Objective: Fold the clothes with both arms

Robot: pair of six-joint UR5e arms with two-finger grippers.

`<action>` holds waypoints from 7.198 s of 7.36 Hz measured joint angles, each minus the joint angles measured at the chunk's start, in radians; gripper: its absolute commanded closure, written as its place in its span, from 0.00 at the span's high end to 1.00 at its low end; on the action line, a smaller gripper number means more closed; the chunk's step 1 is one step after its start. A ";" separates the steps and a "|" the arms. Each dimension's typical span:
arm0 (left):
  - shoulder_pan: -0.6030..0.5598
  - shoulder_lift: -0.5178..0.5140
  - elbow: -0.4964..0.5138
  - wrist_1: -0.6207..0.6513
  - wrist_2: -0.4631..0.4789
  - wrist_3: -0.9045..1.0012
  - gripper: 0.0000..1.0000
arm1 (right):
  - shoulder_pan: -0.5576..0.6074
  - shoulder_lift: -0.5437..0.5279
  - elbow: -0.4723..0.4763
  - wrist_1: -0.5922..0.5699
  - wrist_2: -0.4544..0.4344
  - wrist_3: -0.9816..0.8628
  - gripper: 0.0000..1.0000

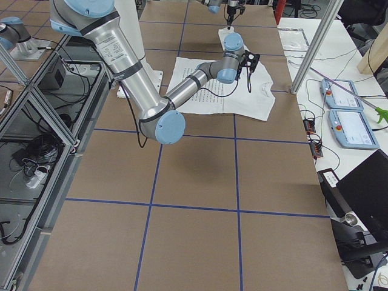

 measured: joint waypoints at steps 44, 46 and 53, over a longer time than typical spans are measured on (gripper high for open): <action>0.497 -0.218 -0.507 -0.059 0.392 -1.015 0.89 | -0.858 -0.377 0.494 -0.681 -0.701 0.417 0.85; 0.500 -0.206 -0.517 -0.059 0.393 -1.017 0.89 | -0.858 -0.387 0.488 -0.683 -0.700 0.418 0.65; 0.500 -0.205 -0.520 -0.059 0.393 -1.017 0.90 | -0.856 -0.401 0.490 -0.690 -0.693 0.458 0.58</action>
